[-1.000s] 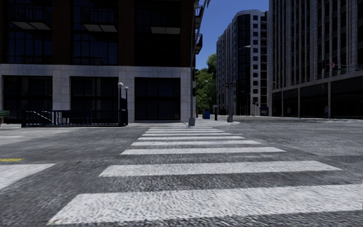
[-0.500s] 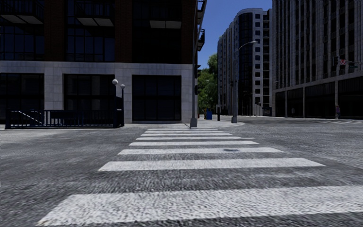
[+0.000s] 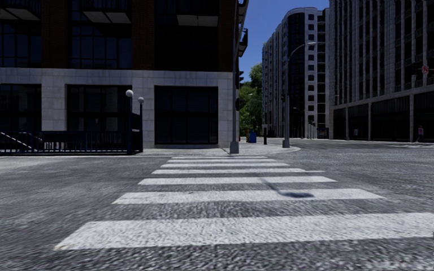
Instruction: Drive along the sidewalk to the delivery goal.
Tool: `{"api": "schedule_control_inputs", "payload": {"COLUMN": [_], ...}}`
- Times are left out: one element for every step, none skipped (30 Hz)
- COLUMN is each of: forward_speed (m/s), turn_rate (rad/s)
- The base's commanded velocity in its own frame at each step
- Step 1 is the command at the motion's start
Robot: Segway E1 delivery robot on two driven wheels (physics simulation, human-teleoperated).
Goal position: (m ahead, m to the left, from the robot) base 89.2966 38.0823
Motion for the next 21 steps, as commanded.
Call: {"api": "schedule_control_inputs", "payload": {"forward_speed": [2.0,2.0,2.0,2.0,2.0,2.0,2.0,2.0,2.0,2.0,2.0,2.0,2.0,2.0,2.0,2.0,2.0,2.0,2.0,2.0,2.0], "turn_rate": [0.0,0.0,0.05,0.1,0.1,0.13,0.2,0.2,0.24,0.25,0.26,0.26,0.26,0.26,0.26,0.26,0.26,0.26,0.26,0.26,0.26]}}
